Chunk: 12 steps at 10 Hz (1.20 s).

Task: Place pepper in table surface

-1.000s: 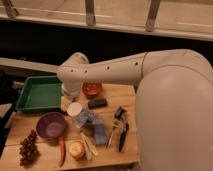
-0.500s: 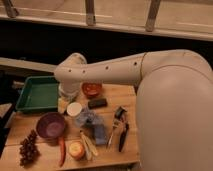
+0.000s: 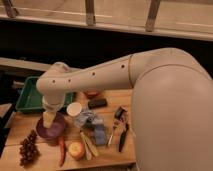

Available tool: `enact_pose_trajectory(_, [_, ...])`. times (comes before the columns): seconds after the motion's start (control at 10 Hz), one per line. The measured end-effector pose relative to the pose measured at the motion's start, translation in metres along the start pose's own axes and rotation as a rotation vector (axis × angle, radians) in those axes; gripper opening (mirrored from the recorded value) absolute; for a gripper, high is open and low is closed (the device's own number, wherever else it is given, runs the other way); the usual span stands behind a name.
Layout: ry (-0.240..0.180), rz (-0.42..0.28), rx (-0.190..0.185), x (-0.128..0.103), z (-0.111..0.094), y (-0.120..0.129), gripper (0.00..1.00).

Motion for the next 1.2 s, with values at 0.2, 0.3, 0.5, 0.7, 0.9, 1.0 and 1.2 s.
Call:
enact_pose_trajectory(0.2, [0.012, -0.039, -0.019, -0.007, 0.01, 0.011, 0.8])
enact_pose_trajectory(0.3, [0.025, -0.066, -0.031, -0.008, 0.018, 0.019, 0.8])
enact_pose_trajectory(0.5, [0.051, -0.11, -0.046, -0.014, 0.032, 0.041, 0.8])
enact_pose_trajectory(0.7, [0.061, -0.115, -0.028, -0.011, 0.038, 0.052, 0.8])
enact_pose_trajectory(0.9, [0.059, -0.116, -0.025, -0.011, 0.039, 0.052, 0.8])
enact_pose_trajectory(1.0, [0.059, -0.116, -0.026, -0.011, 0.039, 0.052, 0.8])
enact_pose_trajectory(1.2, [0.068, -0.103, -0.033, -0.009, 0.039, 0.052, 0.8])
